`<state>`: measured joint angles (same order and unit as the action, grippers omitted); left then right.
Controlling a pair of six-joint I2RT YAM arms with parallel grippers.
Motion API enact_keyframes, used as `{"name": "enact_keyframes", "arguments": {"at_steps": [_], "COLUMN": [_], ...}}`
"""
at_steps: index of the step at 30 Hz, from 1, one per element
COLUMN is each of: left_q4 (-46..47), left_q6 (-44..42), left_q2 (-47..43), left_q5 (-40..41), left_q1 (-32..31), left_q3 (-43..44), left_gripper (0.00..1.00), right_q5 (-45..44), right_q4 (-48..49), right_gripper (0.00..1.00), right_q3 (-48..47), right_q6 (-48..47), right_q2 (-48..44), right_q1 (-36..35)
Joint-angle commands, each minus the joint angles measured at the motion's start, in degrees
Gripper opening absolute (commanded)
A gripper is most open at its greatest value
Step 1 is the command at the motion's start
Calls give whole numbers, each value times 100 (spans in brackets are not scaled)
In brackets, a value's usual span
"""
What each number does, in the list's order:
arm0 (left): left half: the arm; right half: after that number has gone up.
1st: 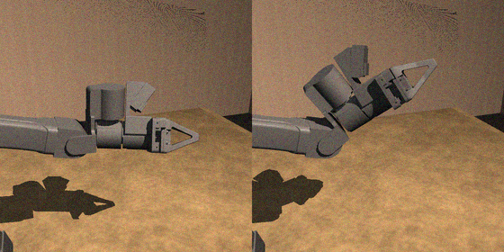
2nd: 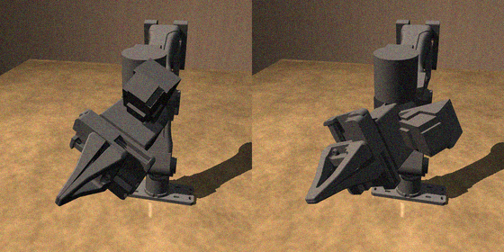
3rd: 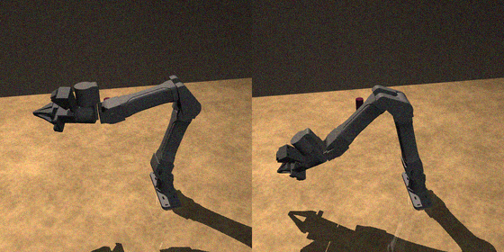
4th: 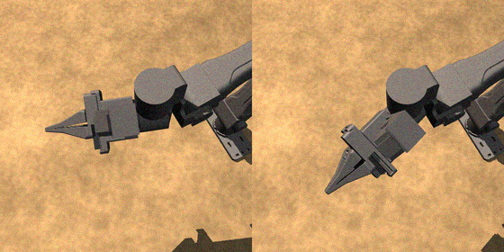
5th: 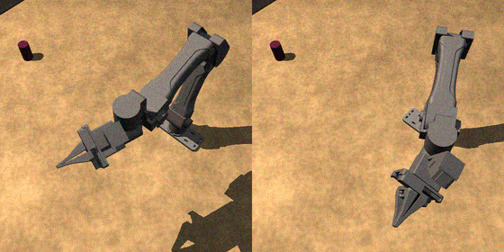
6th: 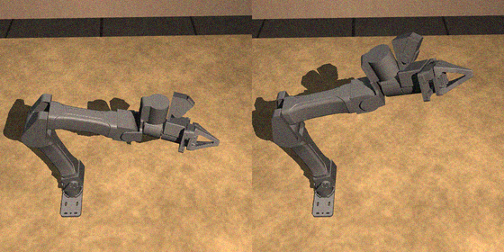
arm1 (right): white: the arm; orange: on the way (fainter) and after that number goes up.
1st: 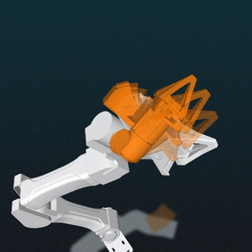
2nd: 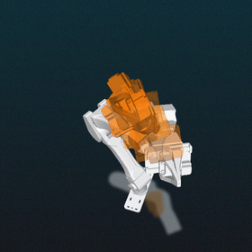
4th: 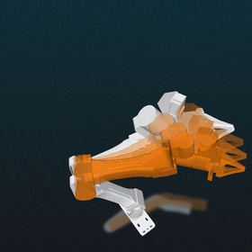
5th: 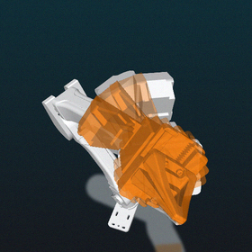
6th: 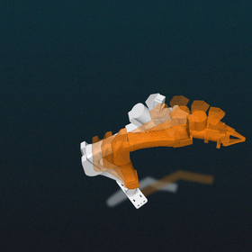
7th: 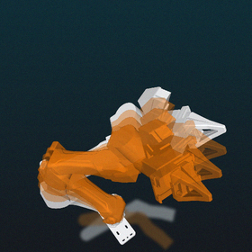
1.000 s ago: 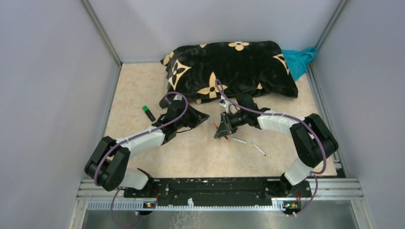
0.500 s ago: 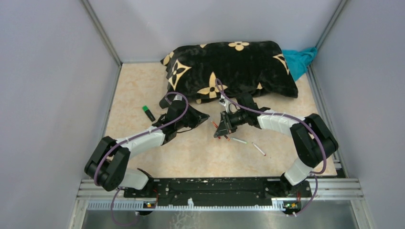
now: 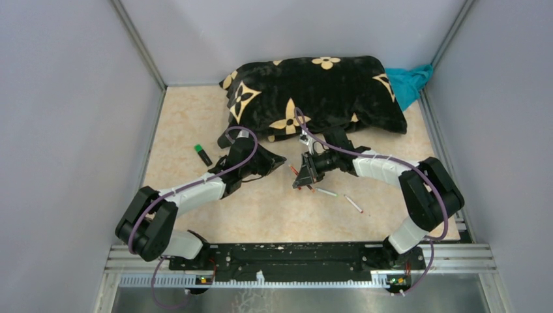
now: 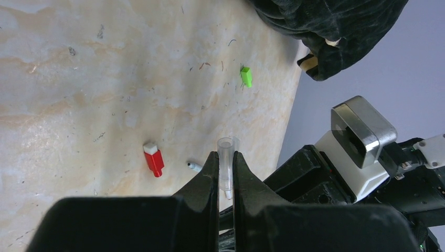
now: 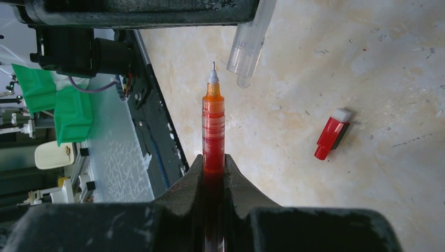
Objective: Insert the pens into the pen caps
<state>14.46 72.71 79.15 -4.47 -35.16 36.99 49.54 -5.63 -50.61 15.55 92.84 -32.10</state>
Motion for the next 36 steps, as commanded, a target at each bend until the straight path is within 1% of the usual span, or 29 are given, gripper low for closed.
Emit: {"name": "enact_keyframes", "arguments": {"at_steps": [1, 8, 36], "left_q4": [-16, 2, 93], "left_q6": [165, 206, 270], "left_q2": [-112, -167, -125], "left_q5": [93, 115, 82], "left_q1": [-30, -32, -29], "left_q3": [-79, -112, -112], "left_gripper": [0, 0, 0], "right_q5": [22, -158, -432], "right_q4": [51, -74, -261], "right_gripper": [0, 0, 0], "right_q3": [10, -36, -95], "right_q6": [-148, -216, -326], "right_q2": [-302, -231, -163], "right_q1": [-37, -37, -164]}}
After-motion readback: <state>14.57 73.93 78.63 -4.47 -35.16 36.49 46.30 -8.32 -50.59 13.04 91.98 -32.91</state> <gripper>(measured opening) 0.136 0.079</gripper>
